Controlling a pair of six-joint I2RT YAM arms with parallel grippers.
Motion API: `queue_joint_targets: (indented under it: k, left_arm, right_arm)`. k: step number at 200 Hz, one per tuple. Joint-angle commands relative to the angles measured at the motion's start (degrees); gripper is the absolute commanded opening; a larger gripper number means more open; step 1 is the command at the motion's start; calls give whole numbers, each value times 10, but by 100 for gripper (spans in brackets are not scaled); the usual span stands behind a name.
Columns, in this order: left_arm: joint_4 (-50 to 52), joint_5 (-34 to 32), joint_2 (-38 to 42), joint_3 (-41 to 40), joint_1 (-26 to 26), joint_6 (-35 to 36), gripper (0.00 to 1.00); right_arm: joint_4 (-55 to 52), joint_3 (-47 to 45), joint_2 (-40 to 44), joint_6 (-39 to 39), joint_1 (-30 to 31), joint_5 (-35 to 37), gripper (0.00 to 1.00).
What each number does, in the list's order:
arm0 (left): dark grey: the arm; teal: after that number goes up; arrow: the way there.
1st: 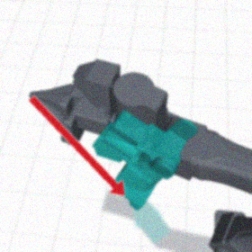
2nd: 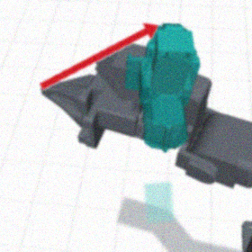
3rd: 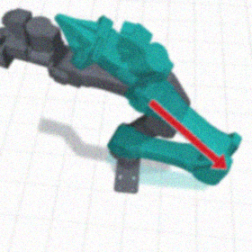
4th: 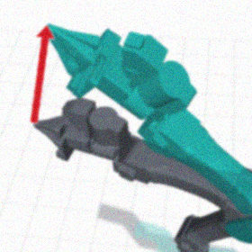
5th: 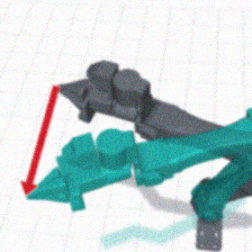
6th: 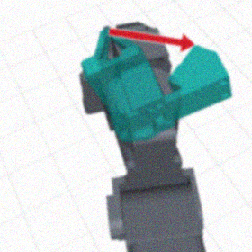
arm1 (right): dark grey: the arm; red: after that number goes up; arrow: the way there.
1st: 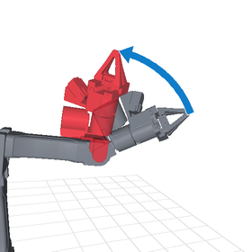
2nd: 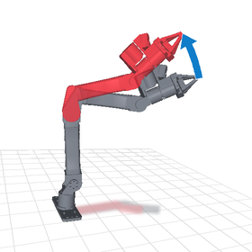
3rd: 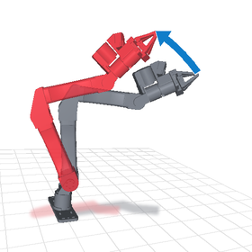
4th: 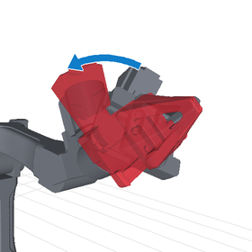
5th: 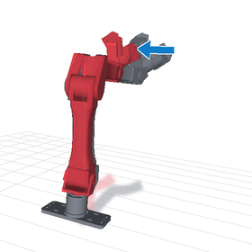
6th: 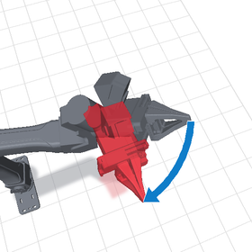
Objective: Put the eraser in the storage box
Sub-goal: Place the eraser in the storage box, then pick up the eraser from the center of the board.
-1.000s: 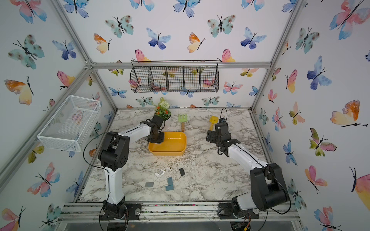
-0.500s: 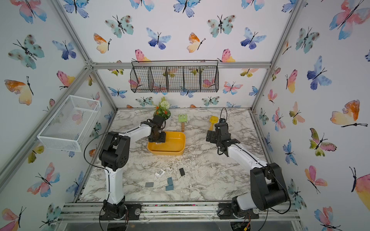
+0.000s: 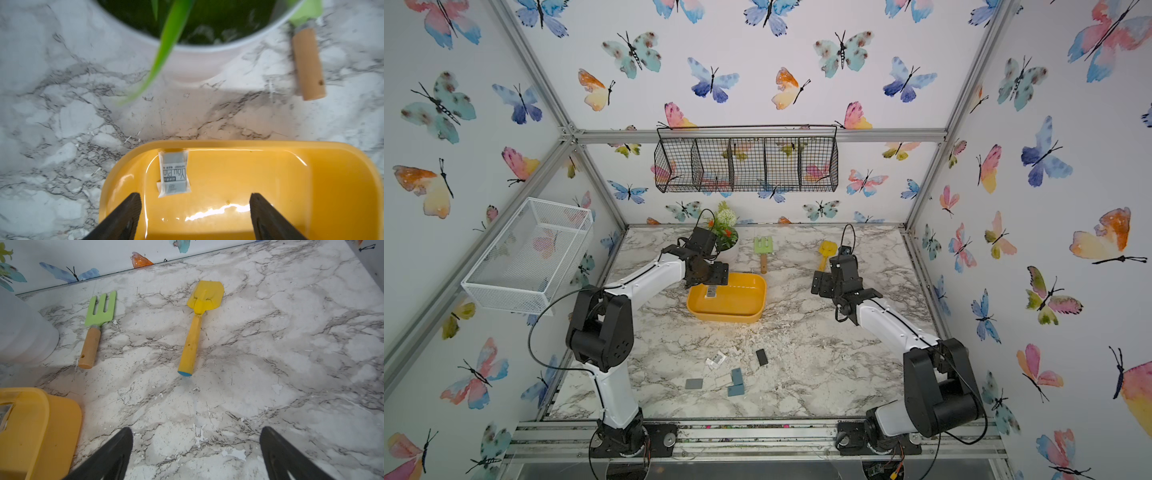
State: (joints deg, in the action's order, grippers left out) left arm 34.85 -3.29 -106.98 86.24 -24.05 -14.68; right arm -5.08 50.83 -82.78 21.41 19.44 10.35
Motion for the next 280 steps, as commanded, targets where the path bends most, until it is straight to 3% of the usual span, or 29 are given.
queue_joint_targets:
  k: [1, 26, 41, 97, 126, 141, 167, 228, 280]
  left_arm:
    - [71, 14, 60, 12, -29, 42, 83]
    - [142, -31, 154, -57, -73, 70, 82]
    - [152, -10, 217, -121, -94, 68, 83]
    - [166, 5, 369, -255, -155, -15, 83]
    - [160, 8, 338, -279, -220, -54, 82]
    - [142, 18, 308, -305, -228, -86, 81]
    - [95, -21, 274, -347, -262, -138, 80]
    - [-7, -35, 297, -441, -264, -170, 80]
    - [-50, -51, 253, -449, -256, -146, 77]
  right_arm:
    - [-3, 6, 2, -2, 0, -9, 98]
    - [-4, 2, 11, -3, 0, -9, 98]
    - [-5, -1, 14, -2, 0, -13, 98]
    - [-3, -13, 20, 4, 0, -50, 98]
    - [0, -17, 27, 5, 0, -53, 98]
    - [-1, -20, 33, 7, 0, -54, 98]
    - [1, -31, 46, 8, 0, -53, 98]
    - [3, -35, 44, 6, 0, -62, 98]
    - [2, -35, 47, 8, 0, -60, 98]
